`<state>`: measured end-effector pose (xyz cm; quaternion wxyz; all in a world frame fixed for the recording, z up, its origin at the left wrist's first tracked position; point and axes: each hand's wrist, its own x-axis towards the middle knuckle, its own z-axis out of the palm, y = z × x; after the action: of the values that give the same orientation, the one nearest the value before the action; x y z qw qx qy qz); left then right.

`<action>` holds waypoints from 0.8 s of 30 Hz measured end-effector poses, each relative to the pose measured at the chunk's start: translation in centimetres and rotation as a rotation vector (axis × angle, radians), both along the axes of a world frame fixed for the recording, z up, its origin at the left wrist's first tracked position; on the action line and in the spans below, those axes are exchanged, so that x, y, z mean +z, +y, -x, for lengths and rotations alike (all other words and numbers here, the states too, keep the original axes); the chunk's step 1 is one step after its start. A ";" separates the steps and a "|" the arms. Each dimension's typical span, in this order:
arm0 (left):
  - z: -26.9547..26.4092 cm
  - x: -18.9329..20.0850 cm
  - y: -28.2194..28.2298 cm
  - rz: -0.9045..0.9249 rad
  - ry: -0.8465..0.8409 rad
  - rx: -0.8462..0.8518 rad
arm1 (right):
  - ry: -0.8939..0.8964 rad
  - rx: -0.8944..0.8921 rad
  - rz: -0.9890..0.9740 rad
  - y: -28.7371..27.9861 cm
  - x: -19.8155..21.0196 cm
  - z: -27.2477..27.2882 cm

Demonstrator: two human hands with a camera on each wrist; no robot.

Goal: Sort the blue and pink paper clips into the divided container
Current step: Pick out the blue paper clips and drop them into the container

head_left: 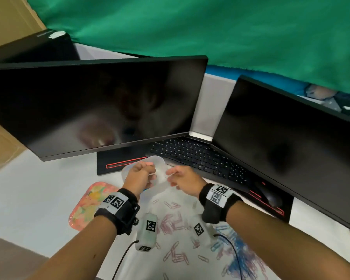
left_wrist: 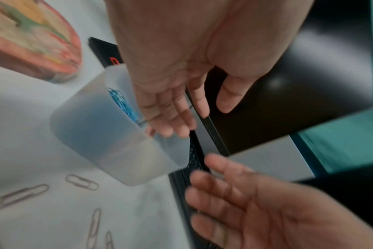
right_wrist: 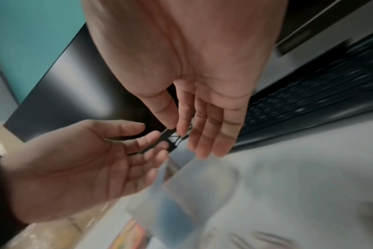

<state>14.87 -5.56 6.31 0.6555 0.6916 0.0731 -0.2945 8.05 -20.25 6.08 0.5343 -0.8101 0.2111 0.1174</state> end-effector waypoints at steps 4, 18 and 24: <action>3.0 -0.8 -3.0 -0.100 -0.192 -0.293 | 0.045 -0.115 0.053 -5.4 -1.7 8.0; 19.3 -6.2 -10.8 -0.471 -0.648 -1.246 | 0.179 -0.138 0.435 -7.8 -5.8 30.2; 22.3 -7.8 -11.0 -0.670 -0.823 -1.370 | 0.124 0.055 0.524 -5.7 -9.1 32.4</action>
<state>-7.45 -16.54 -1.51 0.0696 0.7916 -0.5197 -0.3138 -24.37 -25.95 -2.99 0.2889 -0.9174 0.2446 0.1228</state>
